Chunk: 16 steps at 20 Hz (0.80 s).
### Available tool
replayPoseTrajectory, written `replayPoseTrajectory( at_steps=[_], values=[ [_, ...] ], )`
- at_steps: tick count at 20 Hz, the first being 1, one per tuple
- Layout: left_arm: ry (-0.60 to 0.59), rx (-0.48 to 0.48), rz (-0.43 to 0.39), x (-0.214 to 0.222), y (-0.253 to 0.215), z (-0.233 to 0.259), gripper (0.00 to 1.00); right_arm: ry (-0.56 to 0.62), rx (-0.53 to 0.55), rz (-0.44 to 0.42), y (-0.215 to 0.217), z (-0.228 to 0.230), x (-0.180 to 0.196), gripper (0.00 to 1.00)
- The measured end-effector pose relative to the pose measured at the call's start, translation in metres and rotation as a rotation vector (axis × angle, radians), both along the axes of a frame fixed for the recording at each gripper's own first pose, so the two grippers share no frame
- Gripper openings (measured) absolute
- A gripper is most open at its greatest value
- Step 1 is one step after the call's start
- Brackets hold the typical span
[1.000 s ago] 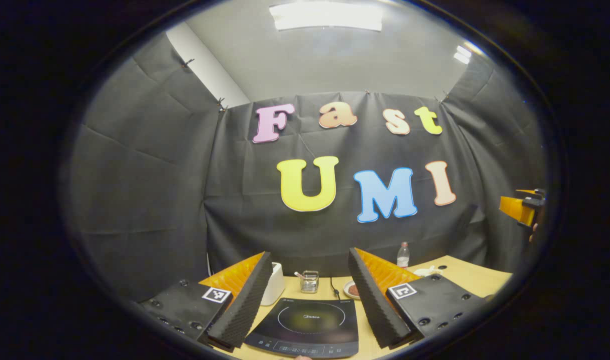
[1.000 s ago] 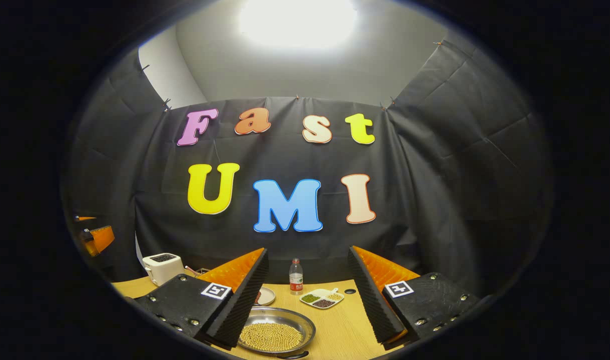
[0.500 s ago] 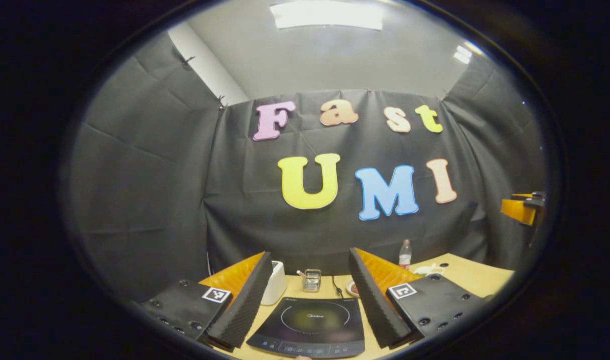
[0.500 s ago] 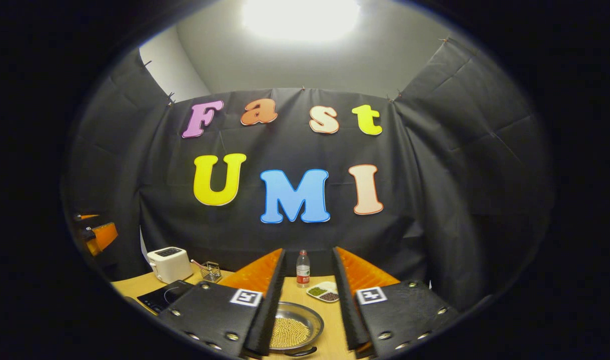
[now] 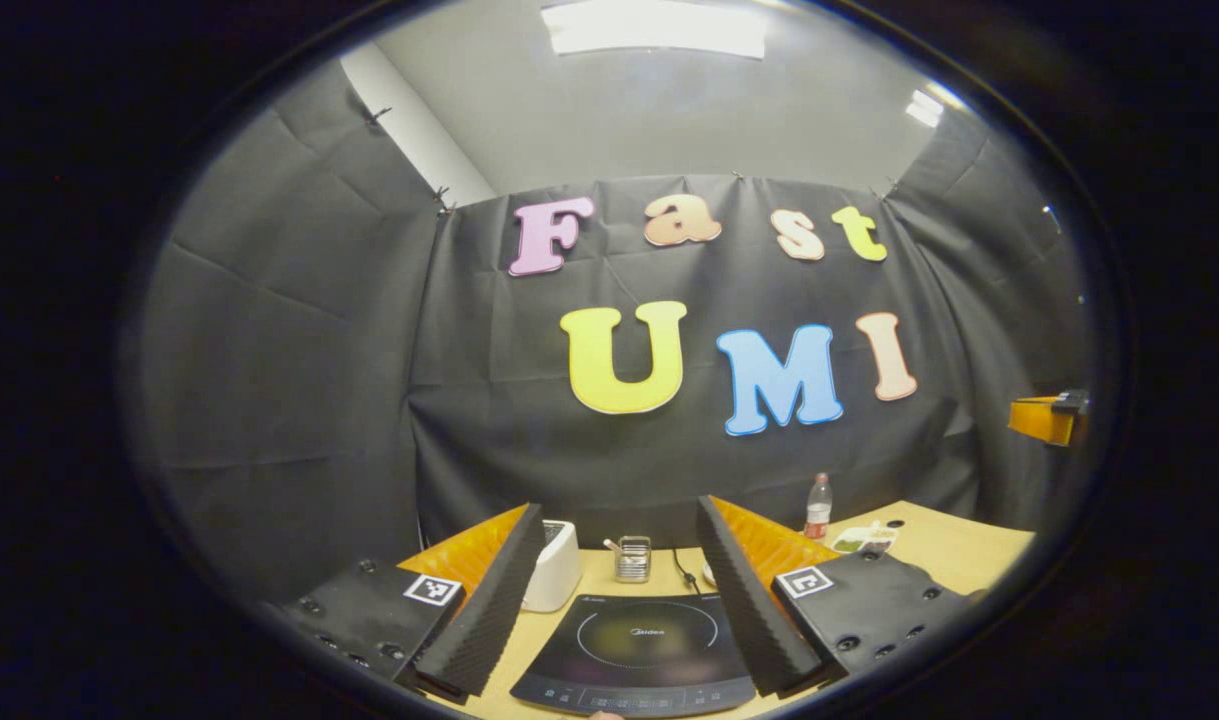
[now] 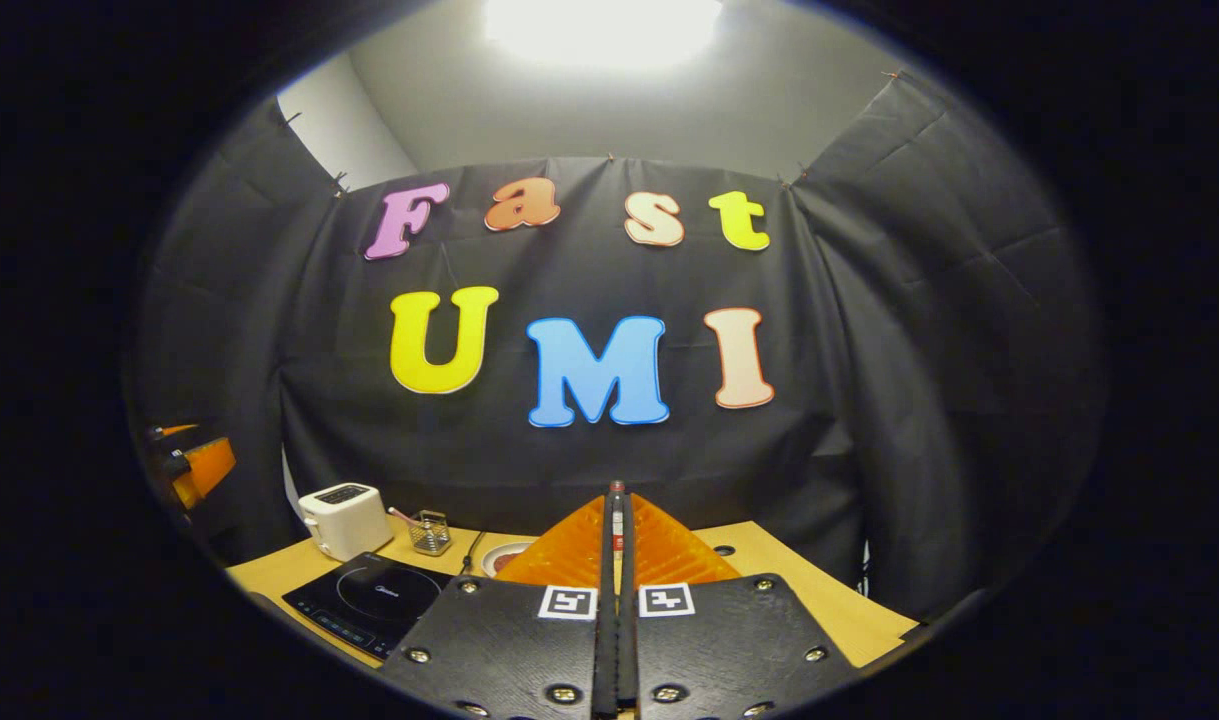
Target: First push the handle of the pot to place it horizontally, then grasp the pot with both hands and set it on the induction cooktop.
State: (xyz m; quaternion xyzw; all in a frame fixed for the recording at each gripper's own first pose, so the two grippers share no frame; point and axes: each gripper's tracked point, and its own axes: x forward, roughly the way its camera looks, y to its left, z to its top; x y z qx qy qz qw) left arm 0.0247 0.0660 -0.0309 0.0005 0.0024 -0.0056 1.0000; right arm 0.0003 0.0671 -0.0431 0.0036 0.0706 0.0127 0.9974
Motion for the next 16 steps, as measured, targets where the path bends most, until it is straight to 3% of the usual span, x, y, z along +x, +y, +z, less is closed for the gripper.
replayPoseTrajectory(
  at_steps=[7, 9, 10, 11, 12, 16],
  values=[
    [0.004, 0.018, -0.039, 0.01, 0.01, -0.01, 1.0, 0.105, -0.031, 0.097, 0.032, -0.038, -0.01, 0.02],
    [-0.004, 0.0, -0.047, 0.01, 0.006, -0.008, 0.98, 0.143, -0.043, 0.129, 0.037, -0.052, -0.012, 0.01],
    [0.0, -0.002, -0.048, 0.01, 0.005, -0.009, 0.92, 0.167, -0.043, 0.151, 0.04, -0.062, -0.014, 0.02],
    [0.007, 0.002, -0.04, 0.012, 0.005, -0.013, 0.92, 0.194, -0.044, 0.173, 0.044, -0.071, -0.015, 0.02],
    [0.011, 0.004, -0.031, 0.014, 0.006, -0.015, 1.0, 0.219, -0.046, 0.198, 0.046, -0.08, -0.017, 0.02],
    [0.02, -0.012, -0.001, 0.02, -0.002, -0.016, 1.0, 0.307, -0.043, 0.296, 0.055, -0.111, -0.02, 0.02]
  ],
)
